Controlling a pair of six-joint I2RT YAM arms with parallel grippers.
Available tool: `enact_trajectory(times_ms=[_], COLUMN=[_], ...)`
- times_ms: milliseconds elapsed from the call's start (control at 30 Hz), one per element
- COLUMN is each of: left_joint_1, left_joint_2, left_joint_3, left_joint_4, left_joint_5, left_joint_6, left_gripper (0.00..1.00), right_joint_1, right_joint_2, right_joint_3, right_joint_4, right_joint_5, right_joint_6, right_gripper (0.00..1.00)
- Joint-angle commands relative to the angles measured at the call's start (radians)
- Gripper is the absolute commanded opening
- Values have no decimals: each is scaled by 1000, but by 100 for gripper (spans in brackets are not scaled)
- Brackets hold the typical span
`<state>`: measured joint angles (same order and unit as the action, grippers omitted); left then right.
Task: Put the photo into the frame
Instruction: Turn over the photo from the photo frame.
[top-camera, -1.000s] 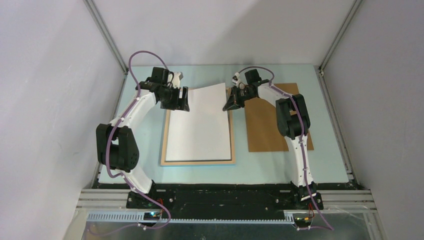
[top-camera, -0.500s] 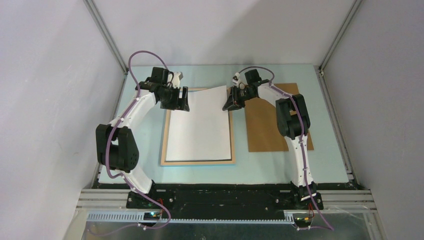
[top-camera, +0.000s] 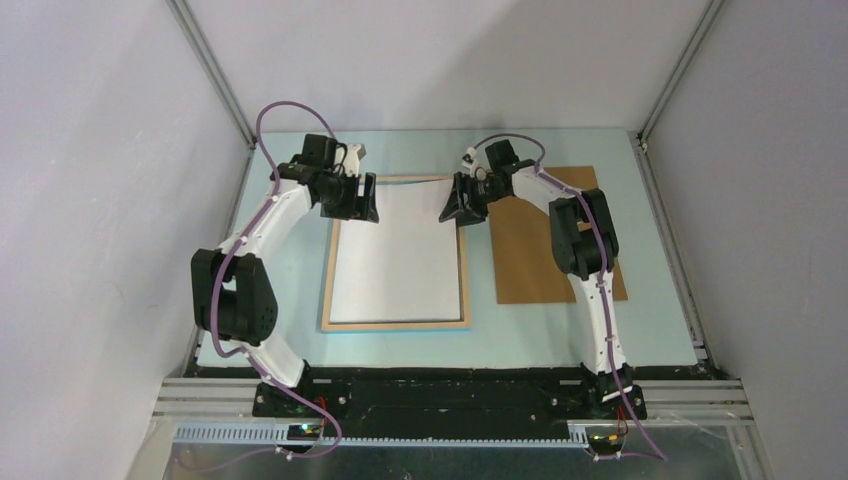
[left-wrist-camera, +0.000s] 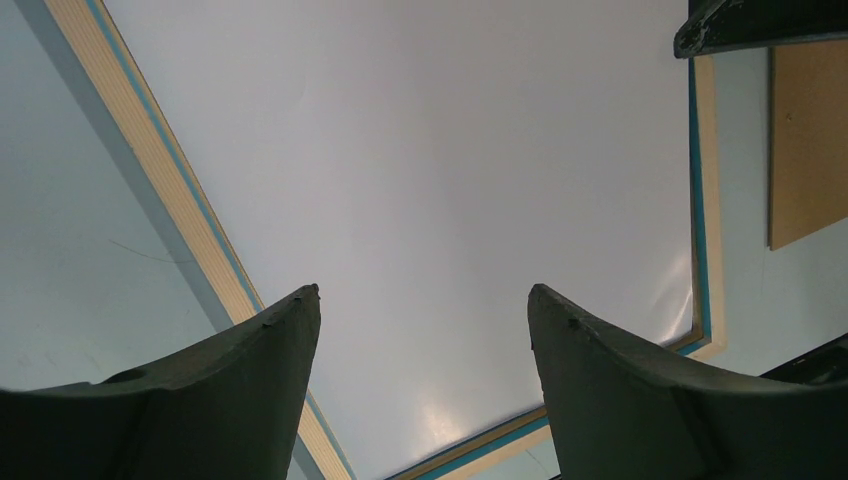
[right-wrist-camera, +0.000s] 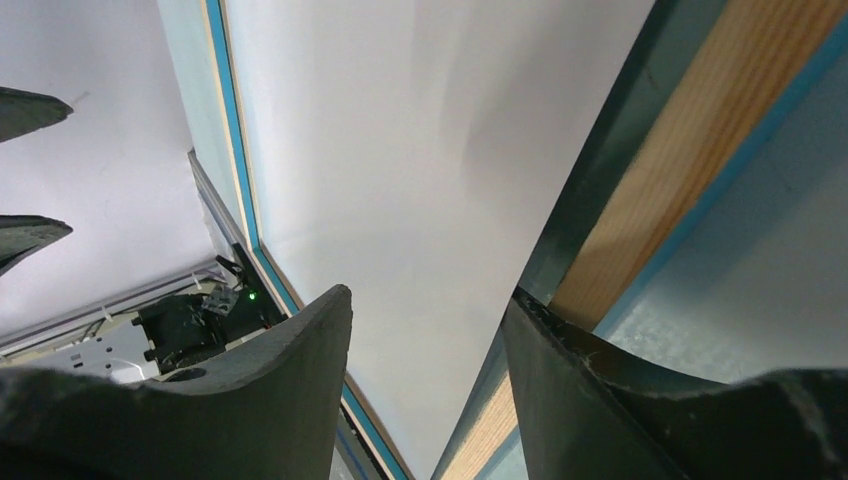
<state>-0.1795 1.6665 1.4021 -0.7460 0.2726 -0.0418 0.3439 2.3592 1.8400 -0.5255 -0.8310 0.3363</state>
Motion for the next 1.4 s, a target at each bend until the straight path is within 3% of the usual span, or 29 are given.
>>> enact_trajectory(times_ms=[0, 600, 1367], left_joint_1=[11, 12, 37], left_joint_2=[-67, -81, -110], left_joint_3=[-12, -18, -32], left_joint_4=[12, 12, 12], left_joint_5=[10, 16, 2], left_joint_6=[22, 23, 29], left_gripper=[81, 81, 81], right_joint_1=[10, 0, 201], right_joint_2=[-53, -147, -77], right_joint_3=[10, -16, 65], right_joint_4=[-36, -72, -108], right_joint_5=[62, 183, 304], right_joint_6=[-30, -98, -241], right_gripper=[62, 65, 62])
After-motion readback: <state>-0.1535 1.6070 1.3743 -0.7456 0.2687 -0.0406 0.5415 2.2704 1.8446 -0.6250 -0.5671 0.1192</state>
